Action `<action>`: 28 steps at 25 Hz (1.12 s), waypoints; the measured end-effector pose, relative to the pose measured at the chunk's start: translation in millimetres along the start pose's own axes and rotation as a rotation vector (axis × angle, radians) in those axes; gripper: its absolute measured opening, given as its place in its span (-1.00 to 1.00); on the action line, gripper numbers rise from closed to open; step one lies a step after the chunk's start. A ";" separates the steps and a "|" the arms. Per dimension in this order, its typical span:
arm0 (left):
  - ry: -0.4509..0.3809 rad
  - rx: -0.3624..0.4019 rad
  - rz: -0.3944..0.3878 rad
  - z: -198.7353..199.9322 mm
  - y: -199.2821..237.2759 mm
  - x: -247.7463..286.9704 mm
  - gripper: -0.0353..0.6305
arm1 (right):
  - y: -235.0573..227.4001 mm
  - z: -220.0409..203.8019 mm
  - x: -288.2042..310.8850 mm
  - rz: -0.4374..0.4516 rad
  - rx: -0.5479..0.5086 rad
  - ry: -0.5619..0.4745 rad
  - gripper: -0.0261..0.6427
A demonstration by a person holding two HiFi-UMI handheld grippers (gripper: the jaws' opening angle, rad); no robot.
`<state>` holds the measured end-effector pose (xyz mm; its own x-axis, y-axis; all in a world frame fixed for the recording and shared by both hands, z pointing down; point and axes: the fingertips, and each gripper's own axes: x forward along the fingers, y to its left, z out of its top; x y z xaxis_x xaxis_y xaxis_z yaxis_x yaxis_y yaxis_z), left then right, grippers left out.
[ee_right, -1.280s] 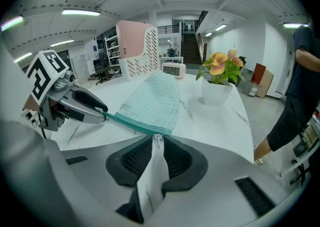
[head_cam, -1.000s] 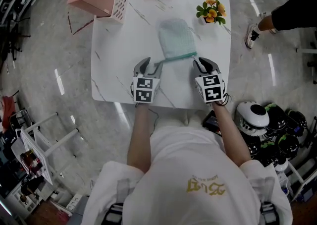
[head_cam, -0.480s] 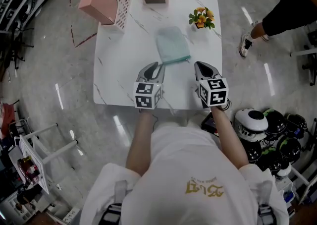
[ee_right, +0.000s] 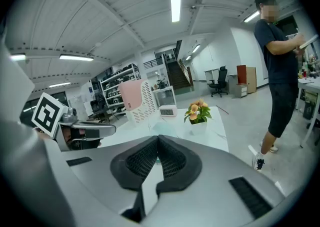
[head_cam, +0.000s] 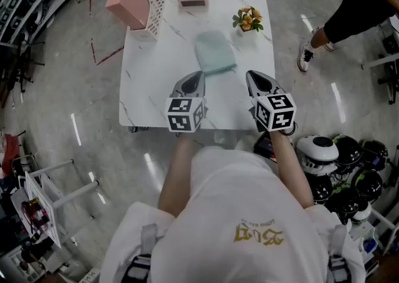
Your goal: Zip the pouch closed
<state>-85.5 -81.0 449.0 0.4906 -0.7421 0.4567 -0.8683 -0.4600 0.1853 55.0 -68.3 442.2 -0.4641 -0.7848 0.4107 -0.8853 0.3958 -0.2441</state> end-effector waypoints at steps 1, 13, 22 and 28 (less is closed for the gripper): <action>0.000 0.010 -0.007 1.9 -2.5 -0.4 -0.84 | 0.2 1.9 -0.7 0.002 -0.007 -0.002 -0.89; 0.012 0.026 -0.022 1.5 -11.7 0.6 -0.84 | -7.9 6.4 -8.1 -0.001 -0.036 0.011 -0.89; 0.002 0.018 -0.014 3.4 -8.4 3.9 -0.84 | -14.6 4.0 -8.9 -0.005 -0.042 0.034 -0.89; 0.010 0.009 -0.024 1.4 -9.3 6.5 -0.84 | -15.8 2.9 -8.8 -0.003 -0.037 0.044 -0.89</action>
<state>-74.1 -82.3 449.0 0.5108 -0.7256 0.4611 -0.8554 -0.4824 0.1885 73.2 -69.1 439.9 -0.4616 -0.7644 0.4501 -0.8868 0.4113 -0.2109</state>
